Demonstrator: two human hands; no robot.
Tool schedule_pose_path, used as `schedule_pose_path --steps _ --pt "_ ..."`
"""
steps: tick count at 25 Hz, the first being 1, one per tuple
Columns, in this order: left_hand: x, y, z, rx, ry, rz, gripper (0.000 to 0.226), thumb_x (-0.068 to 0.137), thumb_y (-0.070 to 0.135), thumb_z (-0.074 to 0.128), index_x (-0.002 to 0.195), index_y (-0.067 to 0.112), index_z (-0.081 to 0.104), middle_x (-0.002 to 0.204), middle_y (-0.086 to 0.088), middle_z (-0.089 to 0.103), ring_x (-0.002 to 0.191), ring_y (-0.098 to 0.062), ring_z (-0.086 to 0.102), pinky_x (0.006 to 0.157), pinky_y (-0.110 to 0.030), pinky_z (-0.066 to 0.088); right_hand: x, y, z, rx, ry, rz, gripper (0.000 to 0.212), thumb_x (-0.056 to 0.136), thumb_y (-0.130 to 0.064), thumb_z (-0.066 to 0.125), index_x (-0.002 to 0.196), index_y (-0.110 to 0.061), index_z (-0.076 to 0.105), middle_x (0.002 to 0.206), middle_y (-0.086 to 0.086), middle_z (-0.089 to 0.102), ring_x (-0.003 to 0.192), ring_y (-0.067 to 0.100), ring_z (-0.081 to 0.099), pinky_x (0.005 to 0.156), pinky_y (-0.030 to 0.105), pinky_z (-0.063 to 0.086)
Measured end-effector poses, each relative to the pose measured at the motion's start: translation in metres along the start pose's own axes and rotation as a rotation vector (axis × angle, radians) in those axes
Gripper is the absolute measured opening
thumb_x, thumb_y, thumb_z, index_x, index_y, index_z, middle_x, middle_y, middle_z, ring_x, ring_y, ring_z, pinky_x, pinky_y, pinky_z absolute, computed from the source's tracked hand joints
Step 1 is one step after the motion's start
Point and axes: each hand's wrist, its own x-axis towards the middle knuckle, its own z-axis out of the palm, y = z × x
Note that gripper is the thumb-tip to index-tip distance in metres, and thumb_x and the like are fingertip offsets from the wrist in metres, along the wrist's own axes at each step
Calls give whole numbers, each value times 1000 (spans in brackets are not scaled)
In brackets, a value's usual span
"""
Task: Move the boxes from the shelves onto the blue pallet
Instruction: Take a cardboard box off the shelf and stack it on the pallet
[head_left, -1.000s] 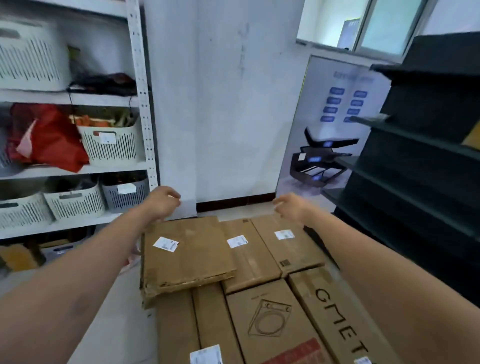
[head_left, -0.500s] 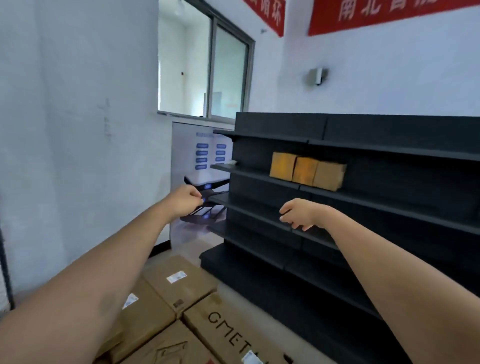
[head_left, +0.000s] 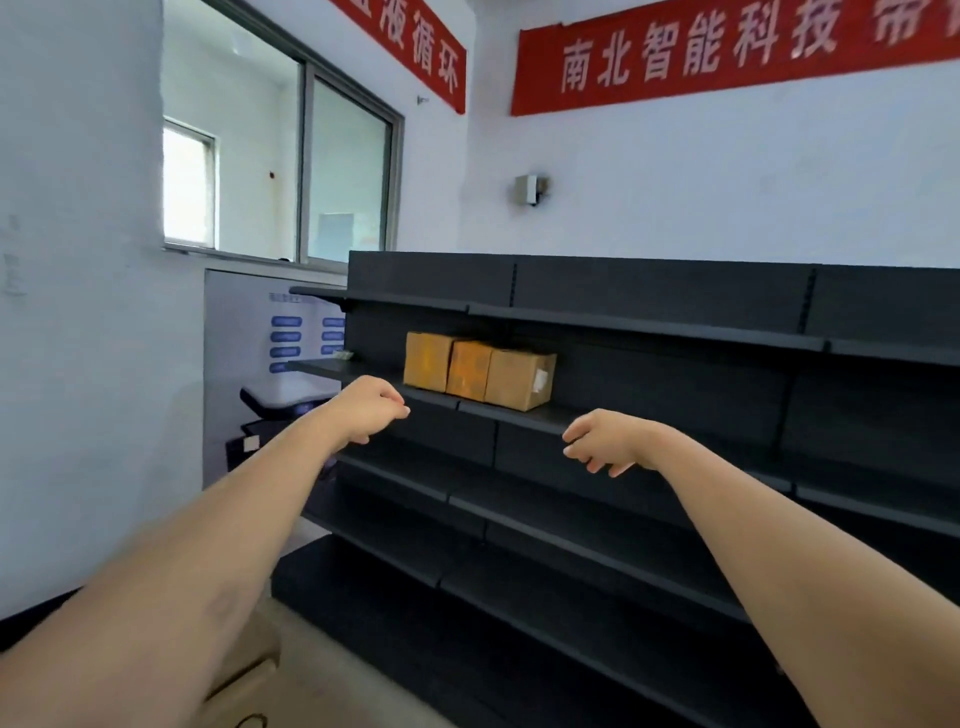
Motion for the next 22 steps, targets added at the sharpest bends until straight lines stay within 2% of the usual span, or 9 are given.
schedule_pose_path --steps 4,8,12,16,19,21,22 --pt "73 47 70 6 -16 35 27 94 23 54 119 16 58 116 -3 55 110 -23 54 87 -38 49 67 74 -41 63 63 10 39 97 -20 51 136 -17 48 121 9 60 109 23 61 90 37 53" --pt "165 54 119 50 -13 75 34 93 23 55 125 13 54 110 -4 56 96 -19 54 78 -32 46 153 120 -56 68 78 -5 41 96 -19 52 137 -18 47 125 8 59 111 21 60 91 36 53" --pt "306 40 173 71 41 95 33 92 20 56 124 11 56 127 -8 57 114 -23 53 97 -37 44 286 160 -70 136 104 2 41 96 -21 53 137 -19 48 120 4 60 106 19 61 89 35 53" --pt "433 40 199 103 60 81 35 92 17 56 126 8 56 128 -10 58 117 -24 53 99 -35 42 409 175 -93 260 91 23 43 97 -21 52 139 -18 44 117 4 57 107 20 60 88 35 53" --pt "524 34 220 151 111 86 40 93 13 52 133 9 49 135 -13 53 115 -24 54 95 -31 43 504 183 -99 261 85 8 48 96 -20 54 142 -19 40 127 7 55 107 21 58 87 36 52" --pt "582 25 242 199 97 112 48 93 8 49 140 12 41 143 -12 43 108 -24 57 85 -27 45 568 189 -100 233 80 -18 52 94 -22 56 143 -22 38 128 7 52 106 20 55 85 36 52" --pt "610 19 255 228 87 125 52 92 6 47 143 14 37 147 -11 37 109 -27 57 83 -29 48 599 192 -101 214 88 -40 55 93 -24 57 144 -23 37 130 7 50 106 19 54 83 35 52"
